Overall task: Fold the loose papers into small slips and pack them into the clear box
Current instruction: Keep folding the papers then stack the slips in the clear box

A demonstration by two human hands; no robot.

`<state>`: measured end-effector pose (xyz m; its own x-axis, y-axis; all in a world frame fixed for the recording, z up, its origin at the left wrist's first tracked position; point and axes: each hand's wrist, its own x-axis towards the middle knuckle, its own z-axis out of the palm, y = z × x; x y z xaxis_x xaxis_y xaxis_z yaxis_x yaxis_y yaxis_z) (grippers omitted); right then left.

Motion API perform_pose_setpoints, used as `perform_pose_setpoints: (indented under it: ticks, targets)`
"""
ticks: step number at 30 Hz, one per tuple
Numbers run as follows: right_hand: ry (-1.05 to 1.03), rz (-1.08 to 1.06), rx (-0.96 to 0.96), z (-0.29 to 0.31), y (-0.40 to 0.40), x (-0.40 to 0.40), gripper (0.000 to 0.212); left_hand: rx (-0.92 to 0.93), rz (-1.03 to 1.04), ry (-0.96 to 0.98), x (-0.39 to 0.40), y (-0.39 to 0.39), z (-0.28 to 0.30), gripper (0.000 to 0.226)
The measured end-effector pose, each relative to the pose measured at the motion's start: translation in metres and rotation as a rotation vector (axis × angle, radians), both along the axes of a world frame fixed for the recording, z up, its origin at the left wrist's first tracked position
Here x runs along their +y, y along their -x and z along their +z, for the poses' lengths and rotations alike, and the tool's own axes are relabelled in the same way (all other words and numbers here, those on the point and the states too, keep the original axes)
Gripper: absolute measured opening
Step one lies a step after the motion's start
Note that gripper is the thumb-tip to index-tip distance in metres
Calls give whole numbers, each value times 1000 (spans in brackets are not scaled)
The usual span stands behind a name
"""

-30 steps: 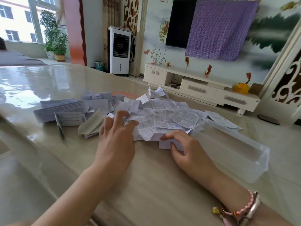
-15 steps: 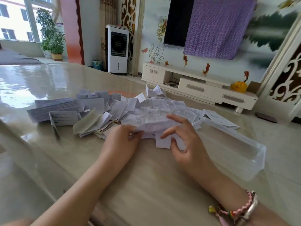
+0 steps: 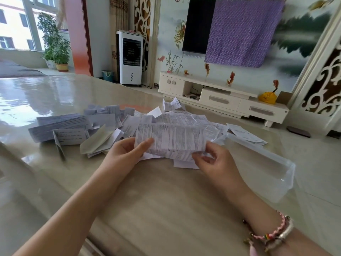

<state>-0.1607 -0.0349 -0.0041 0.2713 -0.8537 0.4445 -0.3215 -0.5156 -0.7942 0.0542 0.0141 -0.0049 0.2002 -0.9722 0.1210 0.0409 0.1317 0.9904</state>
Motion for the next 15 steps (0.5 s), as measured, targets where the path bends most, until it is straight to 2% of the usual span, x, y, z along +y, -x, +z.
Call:
perform_pose_setpoints:
  ticks: [4, 7, 10, 15]
  targets:
    - [-37, 6, 49, 3, 7, 7, 28, -218, -74, 93, 8, 4, 3, 26]
    - [-129, 35, -13, 8, 16, 10, 22, -263, -117, 88, 8, 5, 1, 29]
    - [-264, 53, -14, 10, 20, 10, 15, -385, -45, 62, 3, 2, -3, 37]
    - [-348, -21, 75, 6, 17, 4, 20, -557, 98, -6, -3, 1, -10, 50]
